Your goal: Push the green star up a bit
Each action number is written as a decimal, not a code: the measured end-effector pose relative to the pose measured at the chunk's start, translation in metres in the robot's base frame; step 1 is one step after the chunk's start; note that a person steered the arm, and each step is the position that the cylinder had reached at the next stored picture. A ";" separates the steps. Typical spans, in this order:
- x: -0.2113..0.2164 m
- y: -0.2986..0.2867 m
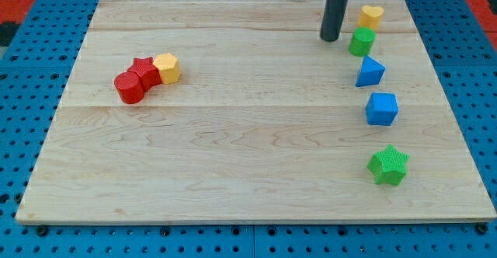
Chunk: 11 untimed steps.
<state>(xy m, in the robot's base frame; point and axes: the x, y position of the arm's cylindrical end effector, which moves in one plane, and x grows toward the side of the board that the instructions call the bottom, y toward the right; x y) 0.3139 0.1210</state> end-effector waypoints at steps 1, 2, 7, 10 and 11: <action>0.041 0.004; 0.090 -0.007; 0.287 0.048; 0.250 0.046; 0.250 0.046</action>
